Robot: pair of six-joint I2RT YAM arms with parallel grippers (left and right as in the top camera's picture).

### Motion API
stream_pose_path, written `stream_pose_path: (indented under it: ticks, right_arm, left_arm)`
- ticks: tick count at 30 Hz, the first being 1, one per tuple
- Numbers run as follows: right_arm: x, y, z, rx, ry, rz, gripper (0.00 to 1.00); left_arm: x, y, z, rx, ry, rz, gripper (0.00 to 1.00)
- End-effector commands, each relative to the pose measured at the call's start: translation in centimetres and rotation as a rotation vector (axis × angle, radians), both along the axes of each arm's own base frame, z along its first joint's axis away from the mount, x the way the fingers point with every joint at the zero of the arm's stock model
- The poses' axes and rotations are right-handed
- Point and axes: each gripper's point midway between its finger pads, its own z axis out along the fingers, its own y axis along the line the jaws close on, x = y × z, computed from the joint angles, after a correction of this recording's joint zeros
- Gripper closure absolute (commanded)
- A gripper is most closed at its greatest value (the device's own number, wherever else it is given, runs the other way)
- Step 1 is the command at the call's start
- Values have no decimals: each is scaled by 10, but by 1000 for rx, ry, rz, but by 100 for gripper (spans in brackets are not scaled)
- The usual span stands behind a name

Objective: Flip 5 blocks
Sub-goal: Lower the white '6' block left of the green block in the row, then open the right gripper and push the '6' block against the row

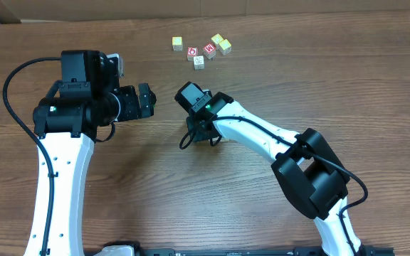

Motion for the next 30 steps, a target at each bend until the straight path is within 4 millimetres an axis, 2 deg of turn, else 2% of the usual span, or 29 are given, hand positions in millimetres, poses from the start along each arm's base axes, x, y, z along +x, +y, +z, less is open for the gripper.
stream_pose_path:
  ticks: [1,8,13,19,30]
  right_arm:
    - [13,-1,13,27,-23,-61,95]
    - [16,10,16,87,-22,-62,92]
    - [29,11,28,112,-51,-75,91]
    - [50,-7,31,121,-69,-130,91]
    - [31,-26,12,50,13,-138,91]
  left_arm:
    - [3,0,6,4,-18,-8,0]
    - [3,0,6,4,-18,-8,0]
    - [3,0,6,4,-18,-8,0]
    - [3,0,6,4,-18,-8,0]
    - [3,0,6,4,-18,-8,0]
